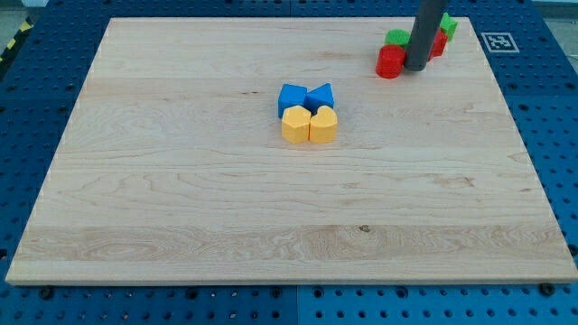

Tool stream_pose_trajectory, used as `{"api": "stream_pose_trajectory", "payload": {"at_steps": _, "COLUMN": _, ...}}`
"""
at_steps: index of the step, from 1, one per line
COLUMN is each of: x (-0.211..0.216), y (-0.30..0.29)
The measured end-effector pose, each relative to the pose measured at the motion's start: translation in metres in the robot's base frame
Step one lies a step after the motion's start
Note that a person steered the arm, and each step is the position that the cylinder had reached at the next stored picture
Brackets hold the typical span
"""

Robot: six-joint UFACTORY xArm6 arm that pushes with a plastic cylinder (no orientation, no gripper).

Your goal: Move the green circle to the top of the red star

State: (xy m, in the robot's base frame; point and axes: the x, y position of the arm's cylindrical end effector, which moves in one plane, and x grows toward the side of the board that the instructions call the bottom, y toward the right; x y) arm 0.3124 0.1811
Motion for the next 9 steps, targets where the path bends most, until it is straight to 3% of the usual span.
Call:
{"api": "stream_pose_trajectory", "payload": {"at_steps": 3, "x": 0.032, "y": -0.003}}
{"api": "stream_pose_trajectory", "payload": {"at_steps": 6, "x": 0.045, "y": -0.075}}
{"api": "stream_pose_trajectory", "payload": {"at_steps": 9, "x": 0.036, "y": -0.019}}
